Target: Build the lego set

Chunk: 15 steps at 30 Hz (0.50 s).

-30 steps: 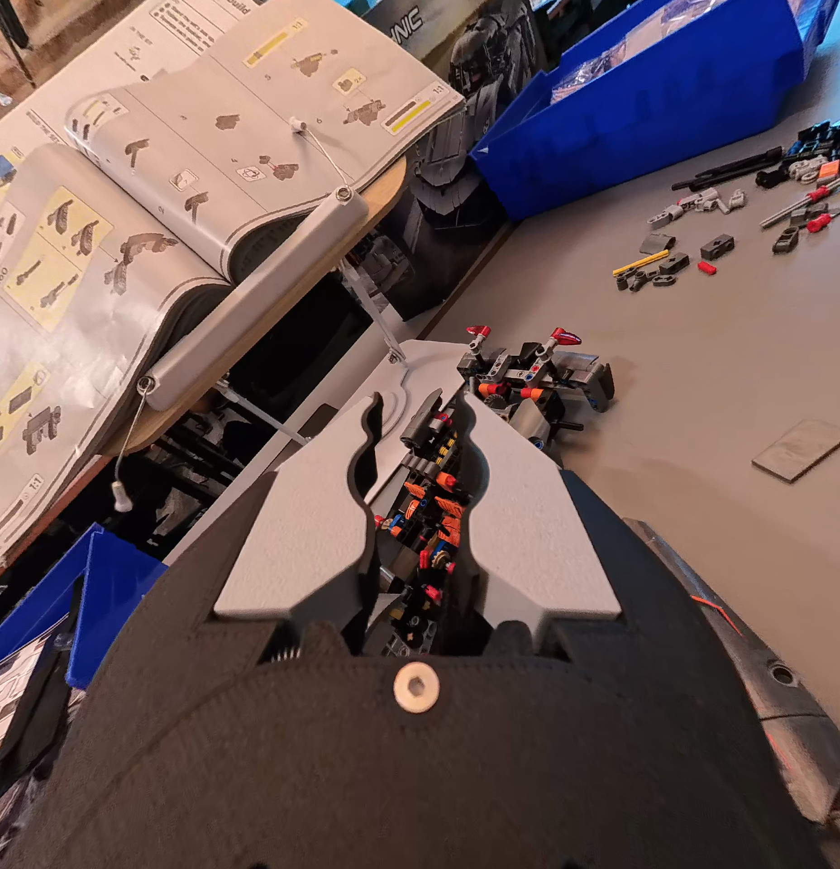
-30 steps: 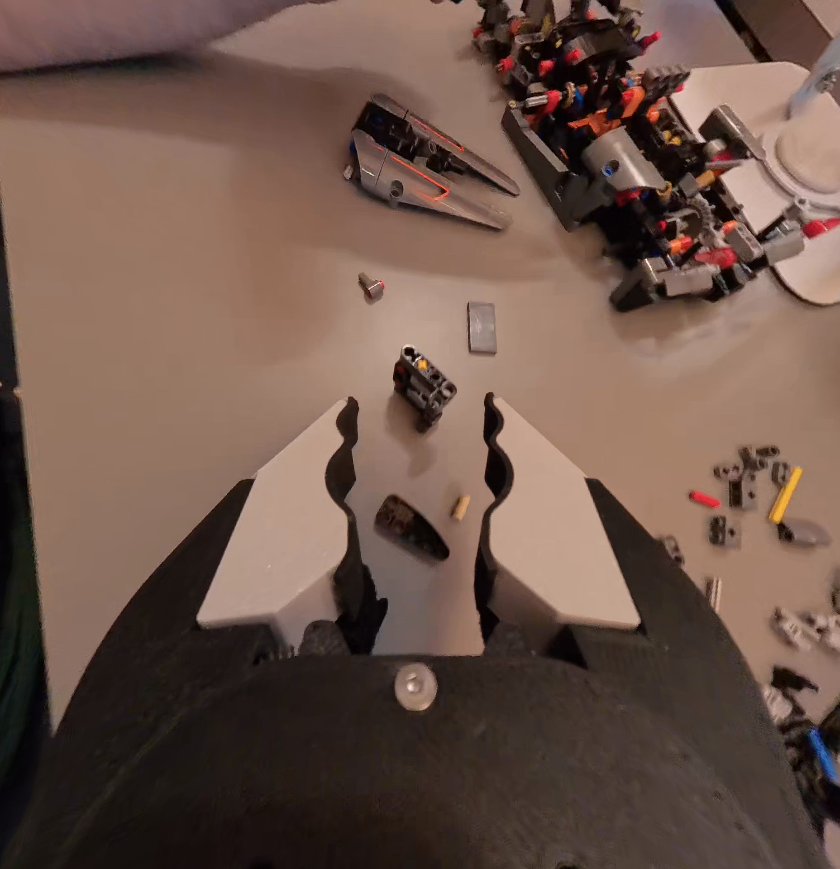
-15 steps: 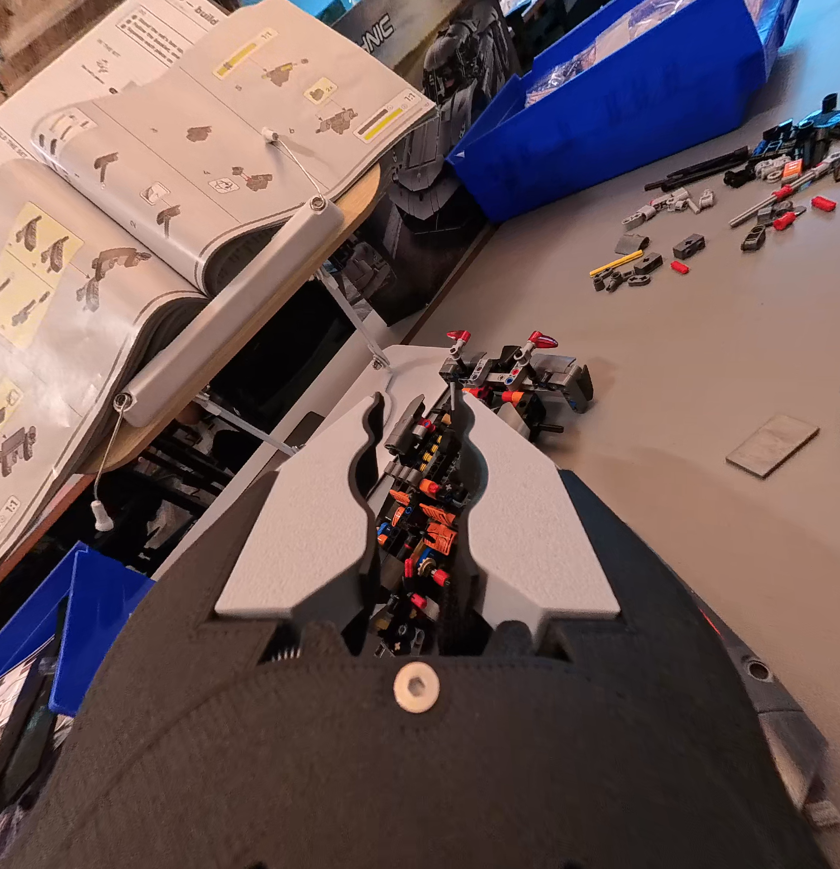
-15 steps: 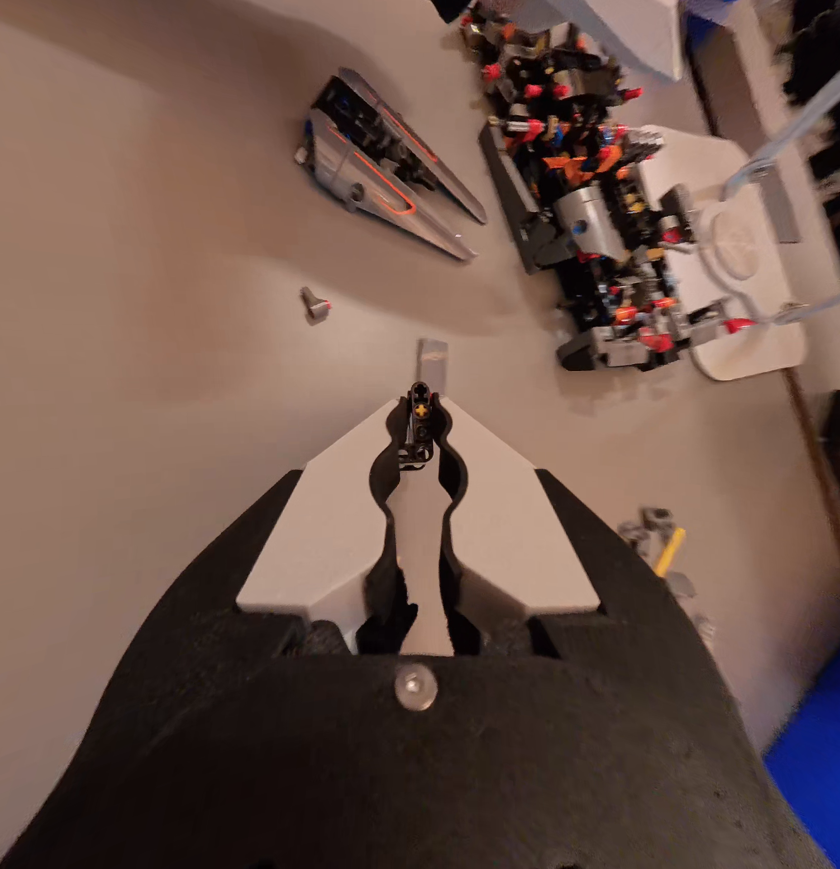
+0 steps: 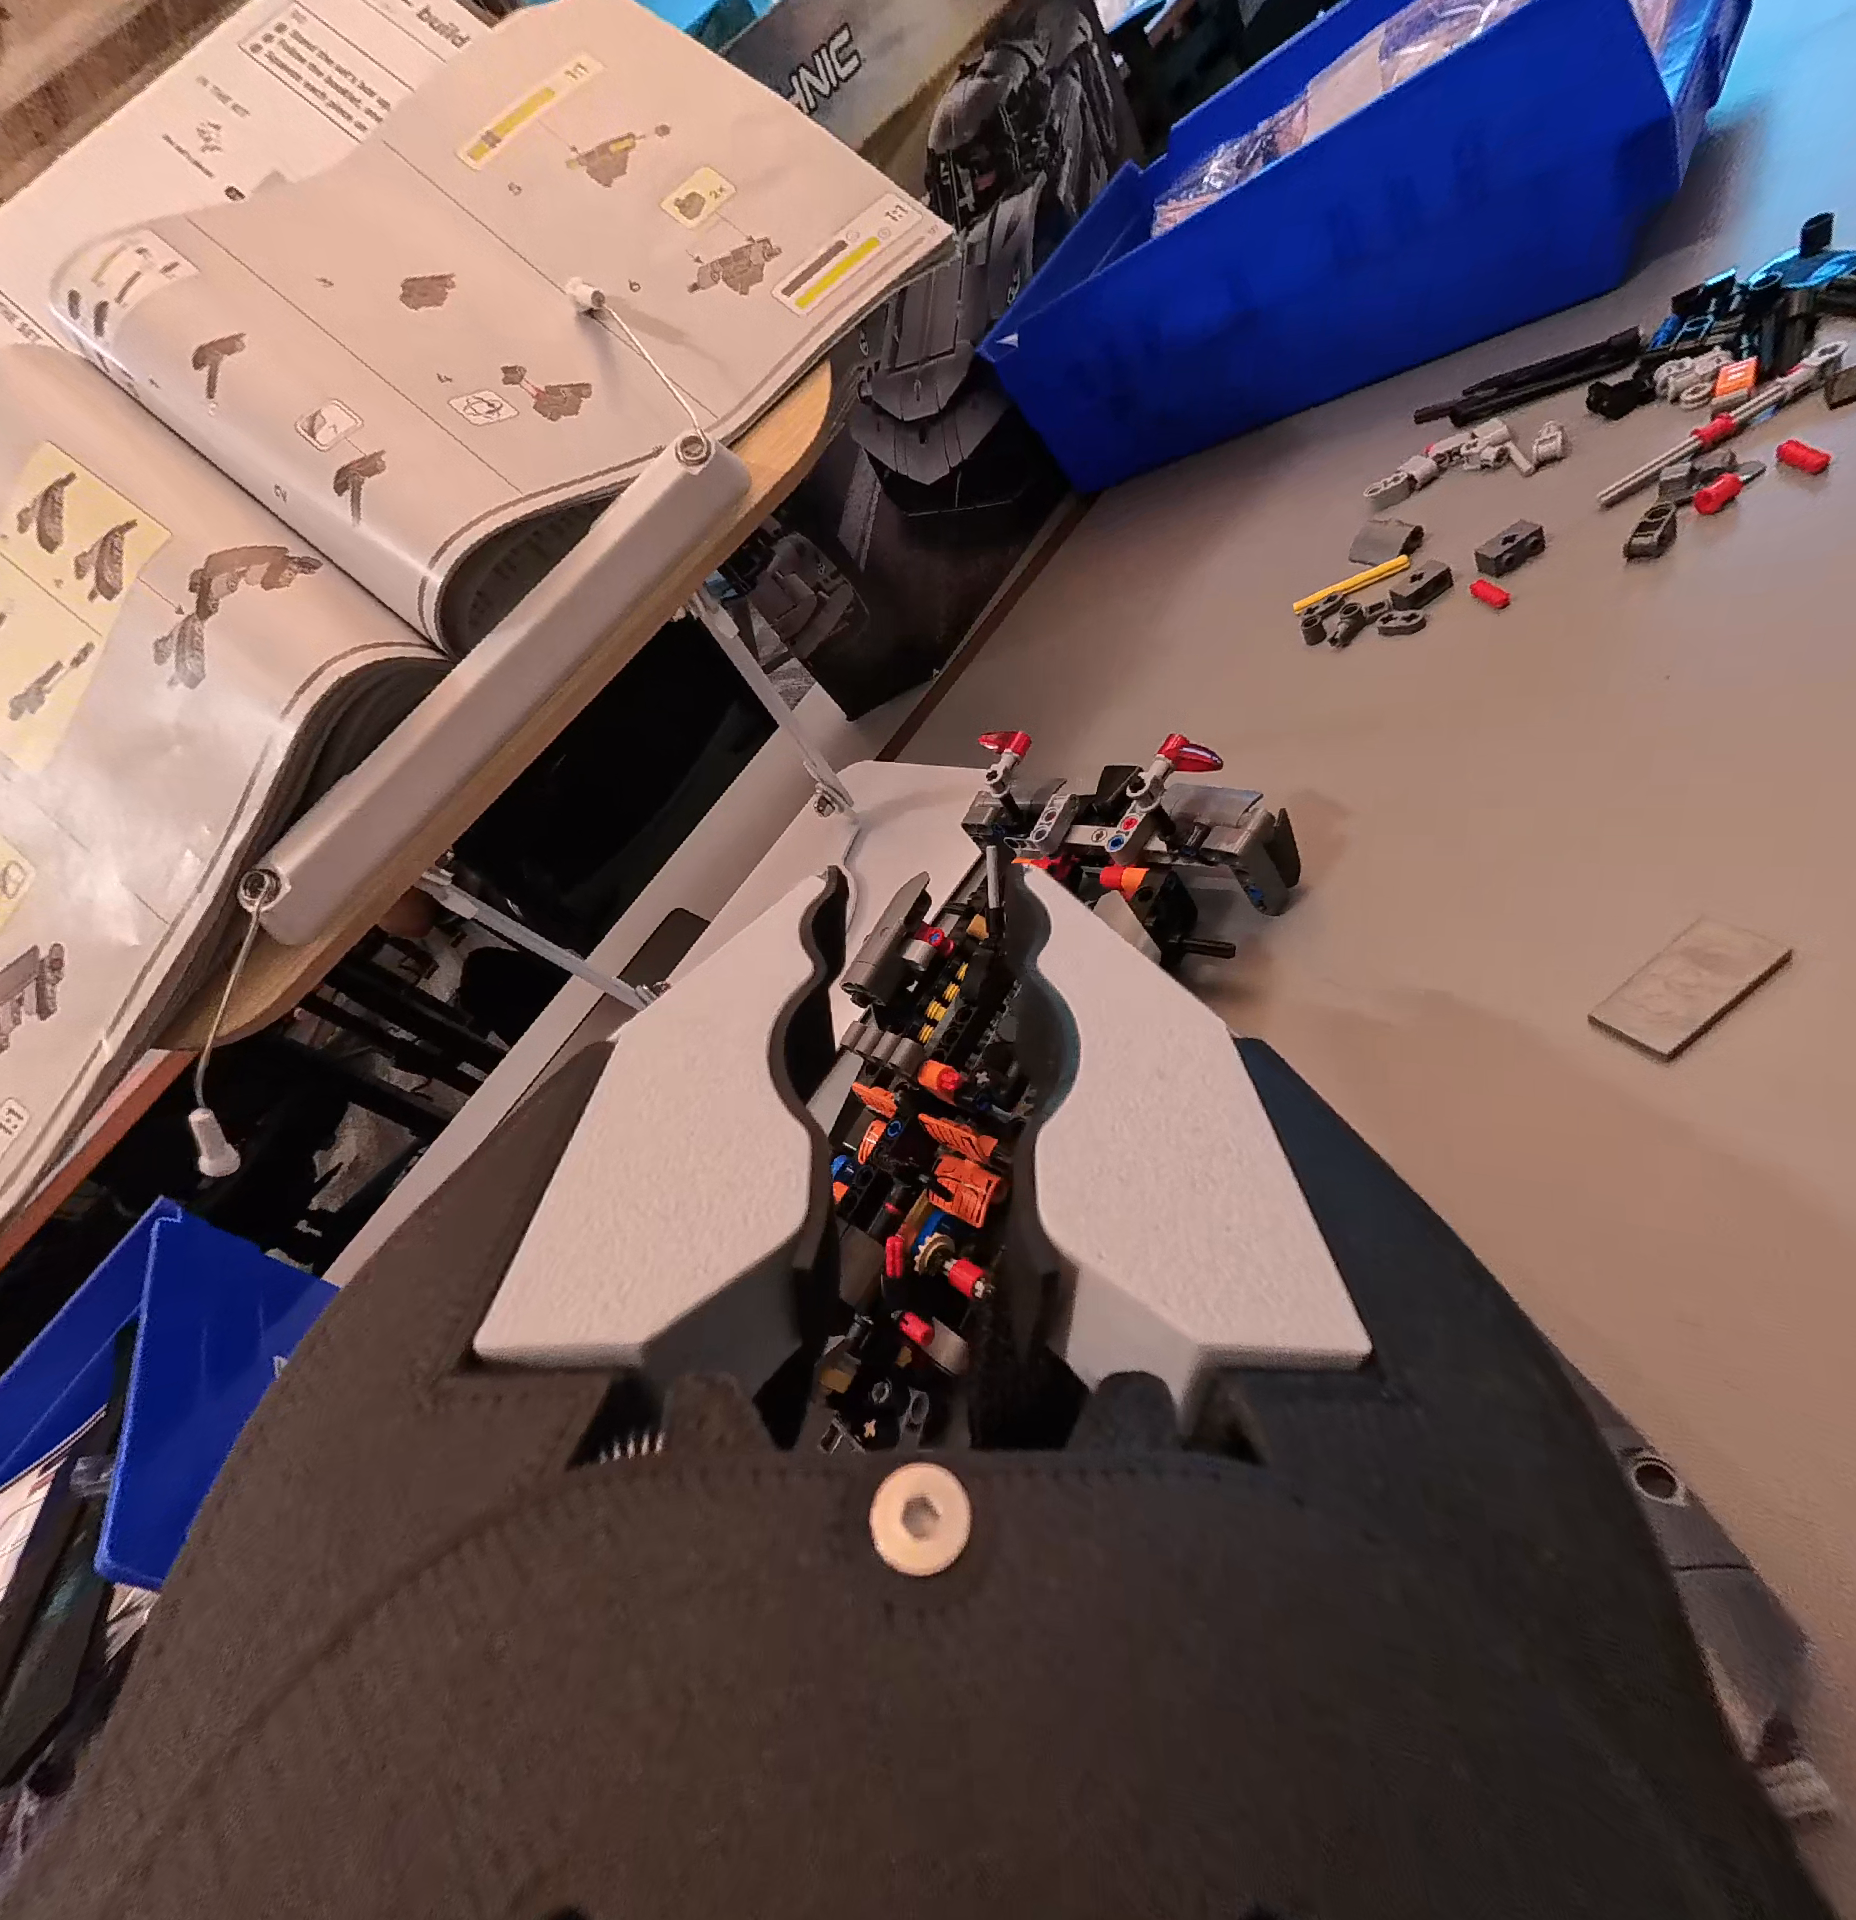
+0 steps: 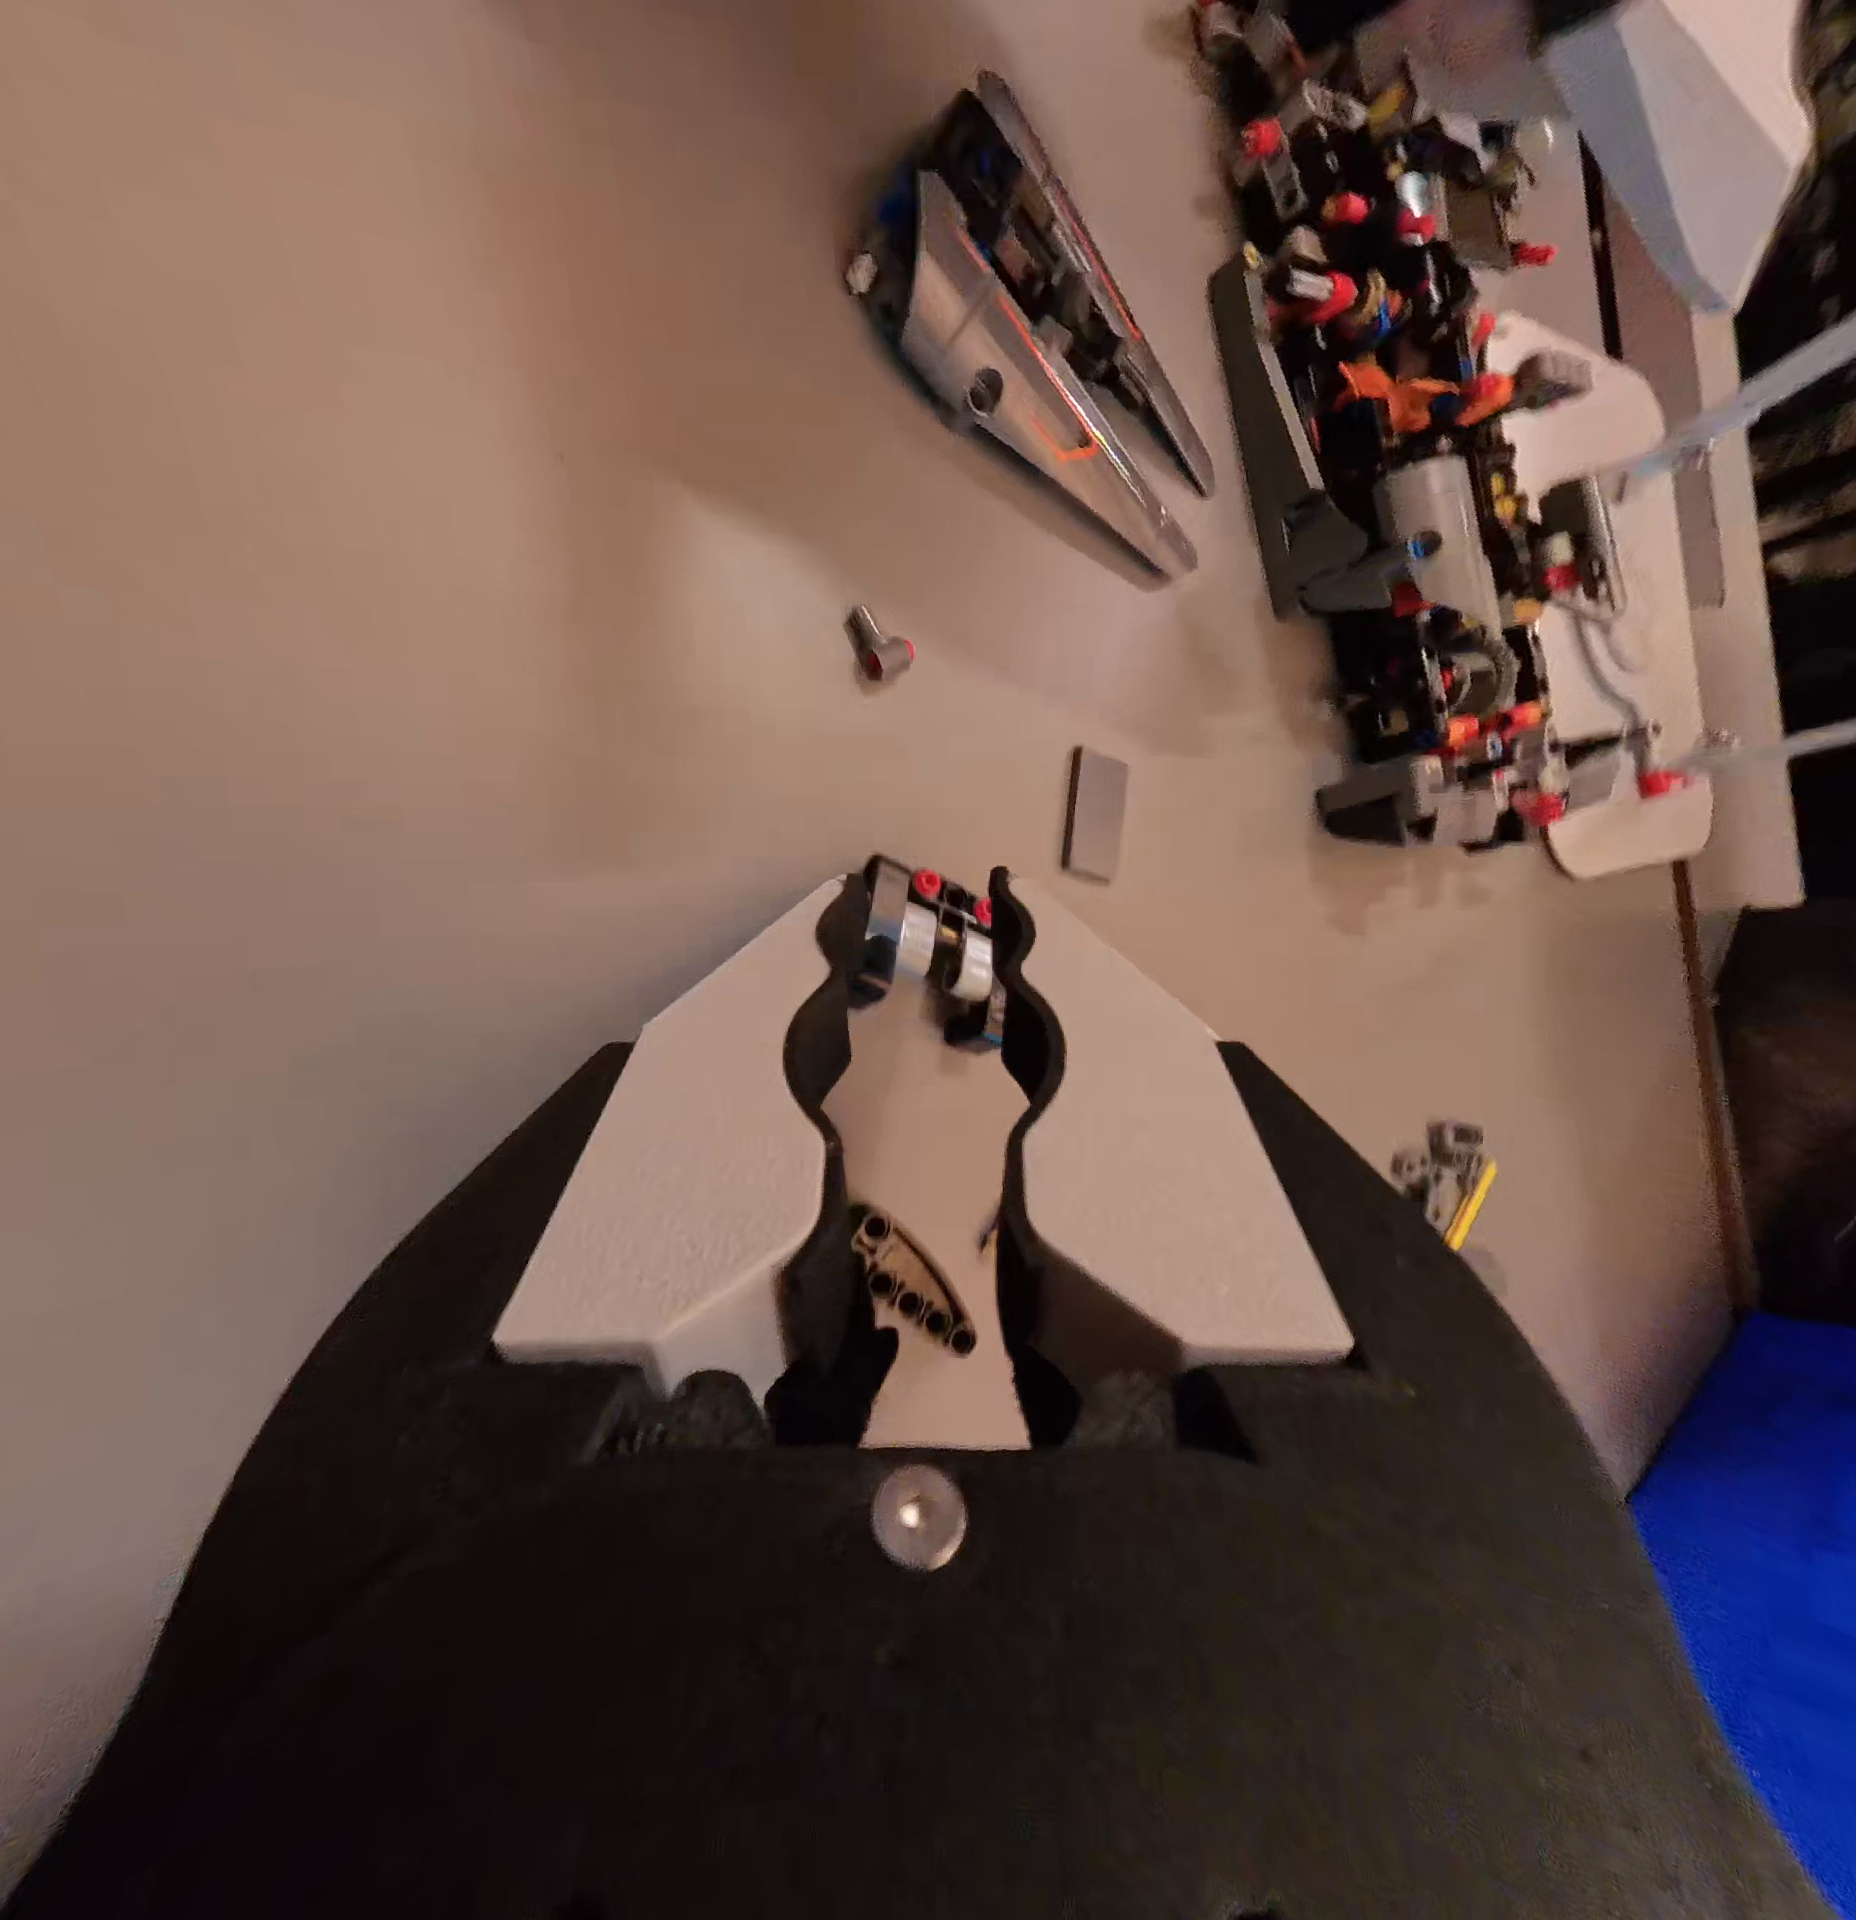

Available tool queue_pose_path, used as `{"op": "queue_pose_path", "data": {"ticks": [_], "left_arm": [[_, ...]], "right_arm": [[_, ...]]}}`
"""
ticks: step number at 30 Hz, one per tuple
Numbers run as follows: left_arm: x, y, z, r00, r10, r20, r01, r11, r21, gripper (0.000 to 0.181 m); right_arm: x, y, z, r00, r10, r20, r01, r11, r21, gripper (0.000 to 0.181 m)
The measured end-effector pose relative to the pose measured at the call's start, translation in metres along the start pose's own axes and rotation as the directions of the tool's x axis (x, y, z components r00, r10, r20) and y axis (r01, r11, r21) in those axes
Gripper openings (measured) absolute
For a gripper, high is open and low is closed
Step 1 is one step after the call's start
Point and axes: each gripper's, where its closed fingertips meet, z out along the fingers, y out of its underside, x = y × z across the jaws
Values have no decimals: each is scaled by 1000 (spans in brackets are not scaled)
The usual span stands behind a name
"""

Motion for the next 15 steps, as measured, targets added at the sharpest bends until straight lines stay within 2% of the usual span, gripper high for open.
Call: {"op": "queue_pose_path", "data": {"ticks": [6, 9, 11, 13, 15], "left_arm": [[-6, 6, 0, 1000, 10, 18, -10, 1000, -28, 29], [-11, 6, -2, 999, -29, 22, 29, 999, -17, 29], [-11, 8, -1, 999, -21, 26, 21, 999, -25, 29], [-9, 8, 0, 1000, -15, 22, 16, 1000, -26, 28], [-7, 8, 1, 1000, -14, 17, 15, 1000, -28, 28]], "right_arm": [[15, 7, -22, 977, 204, 59, -209, 974, 88, 33], [17, 11, -17, 955, 262, 139, -272, 960, 61, 51], [23, 10, -11, 951, 260, 169, -273, 961, 55, 51], [34, 5, -5, 943, 269, 194, -285, 957, 61, 35], [45, 2, 7, 927, 306, 215, -321, 946, 39, 28]]}}
